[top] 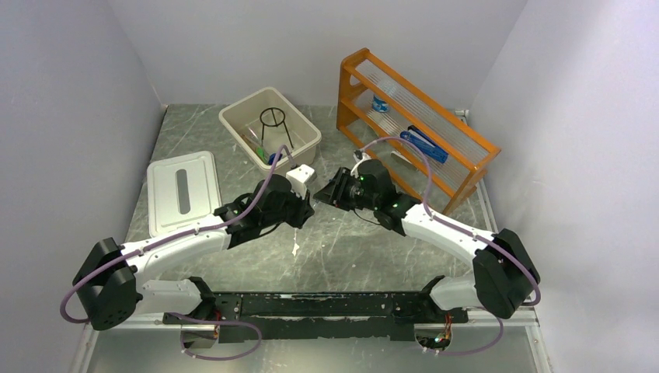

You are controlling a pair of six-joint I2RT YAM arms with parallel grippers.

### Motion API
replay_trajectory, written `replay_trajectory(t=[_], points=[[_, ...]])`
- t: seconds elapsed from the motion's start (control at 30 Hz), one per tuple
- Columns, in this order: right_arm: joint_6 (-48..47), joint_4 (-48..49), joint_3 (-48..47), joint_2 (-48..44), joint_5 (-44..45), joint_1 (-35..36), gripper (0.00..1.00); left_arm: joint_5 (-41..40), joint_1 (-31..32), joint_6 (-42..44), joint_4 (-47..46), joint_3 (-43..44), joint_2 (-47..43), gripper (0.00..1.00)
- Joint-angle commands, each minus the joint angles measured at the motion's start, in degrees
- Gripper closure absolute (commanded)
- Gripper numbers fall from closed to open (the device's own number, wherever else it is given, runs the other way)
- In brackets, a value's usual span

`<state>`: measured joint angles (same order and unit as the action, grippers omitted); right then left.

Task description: Organize the chemistry lab equipment

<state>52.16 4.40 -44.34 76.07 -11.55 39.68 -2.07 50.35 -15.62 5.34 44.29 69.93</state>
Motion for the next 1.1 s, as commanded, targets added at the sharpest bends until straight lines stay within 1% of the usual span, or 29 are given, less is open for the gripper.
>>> replay_trajectory(t=[0.0,0.27,0.43,0.6,0.67,0.8,0.83,0.93,1.0,1.03,1.07], points=[[1.3,1.3,-0.1,-0.7,0.1,-0.9,0.61,1.5,0.2,0.9,-1.8,0.1,-0.5,0.86],[2.4,2.8,-0.2,0.3,-3.0,-1.5,0.67,1.5,0.3,0.9,-1.9,0.0,-0.7,0.86],[2.8,2.8,-0.7,1.3,-5.8,-1.9,0.67,1.5,0.3,1.0,-1.7,0.1,-0.8,0.86],[1.8,1.2,-1.7,2.1,-6.7,-2.0,0.66,1.5,0.3,1.0,-1.7,0.1,-1.0,0.86],[1.5,1.3,-1.7,2.1,-7.0,-2.0,0.70,1.3,0.3,1.0,-1.7,0.1,-1.0,0.86],[1.2,2.9,-1.0,1.2,-6.9,-1.9,0.83,1.0,0.3,0.7,-1.4,0.2,-1.0,0.85],[0.9,3.0,-0.9,0.7,-6.3,-1.9,0.85,0.7,0.3,0.3,-1.1,0.4,-1.0,0.83],[-2.6,2.0,-1.2,-1.1,-2.8,-1.9,0.88,-1.3,0.3,-1.2,-0.1,0.8,-1.4,0.60],[-6.8,0.3,-1.7,-2.6,1.9,-2.0,0.88,-2.9,0.3,-1.9,0.6,1.4,-2.3,0.49],[-9.5,-0.5,-1.8,-3.5,4.3,-2.0,0.89,-3.8,0.3,-2.1,0.8,1.6,-3.1,0.41],[-12.4,-1.3,-2.1,-4.5,7.2,-2.0,0.89,-4.9,0.3,-2.6,1.0,1.9,-3.7,0.37]])
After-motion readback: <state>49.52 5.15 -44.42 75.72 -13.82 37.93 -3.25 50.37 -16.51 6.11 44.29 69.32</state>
